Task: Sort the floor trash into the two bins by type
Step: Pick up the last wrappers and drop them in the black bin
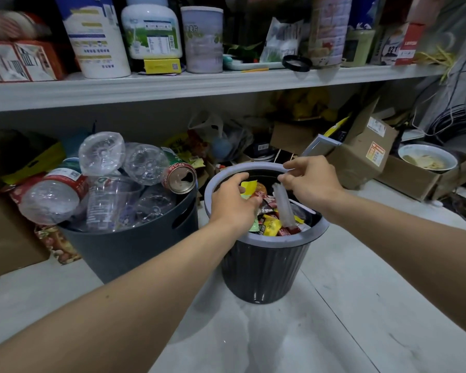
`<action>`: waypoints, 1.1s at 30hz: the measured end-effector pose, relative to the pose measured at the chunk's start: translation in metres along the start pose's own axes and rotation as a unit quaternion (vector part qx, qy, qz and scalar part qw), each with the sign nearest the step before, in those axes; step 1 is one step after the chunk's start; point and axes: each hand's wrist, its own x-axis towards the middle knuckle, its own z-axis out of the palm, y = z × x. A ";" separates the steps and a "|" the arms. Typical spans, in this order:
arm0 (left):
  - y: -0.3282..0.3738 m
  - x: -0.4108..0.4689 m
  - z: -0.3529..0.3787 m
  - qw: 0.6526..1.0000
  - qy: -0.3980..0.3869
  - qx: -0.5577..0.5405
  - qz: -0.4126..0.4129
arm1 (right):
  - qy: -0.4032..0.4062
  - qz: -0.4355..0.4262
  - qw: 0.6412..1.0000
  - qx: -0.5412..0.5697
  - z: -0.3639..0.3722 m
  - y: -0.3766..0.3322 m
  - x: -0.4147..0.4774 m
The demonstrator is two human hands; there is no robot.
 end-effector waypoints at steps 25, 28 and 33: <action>-0.010 -0.103 -0.202 0.828 0.115 0.519 0.175 | -0.043 -0.275 0.904 -0.325 0.053 -0.143 -0.126; -0.017 -0.120 -0.245 0.828 0.140 0.520 0.156 | -0.033 -0.301 0.899 -0.317 0.078 -0.177 -0.147; -0.039 -0.152 -0.320 0.816 0.185 0.531 0.132 | -0.021 -0.333 0.896 -0.294 0.136 -0.237 -0.191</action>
